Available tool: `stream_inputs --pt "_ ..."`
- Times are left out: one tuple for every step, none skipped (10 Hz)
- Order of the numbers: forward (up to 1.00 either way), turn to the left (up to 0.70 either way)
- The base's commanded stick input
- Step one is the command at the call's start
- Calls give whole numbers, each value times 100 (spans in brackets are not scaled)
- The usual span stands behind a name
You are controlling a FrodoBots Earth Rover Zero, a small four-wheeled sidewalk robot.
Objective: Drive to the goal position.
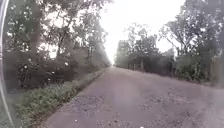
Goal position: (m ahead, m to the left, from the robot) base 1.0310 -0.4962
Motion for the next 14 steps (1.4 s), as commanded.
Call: stream_inputs --pt "10 1" --pt "10 1" --pt "10 1" --pt "10 1" --pt "10 1" --pt "10 1" --pt "10 1" --pt "10 1" --pt "10 1" --pt "10 1" --pt "10 1" --pt "10 1" --pt "10 1" --pt "10 1"
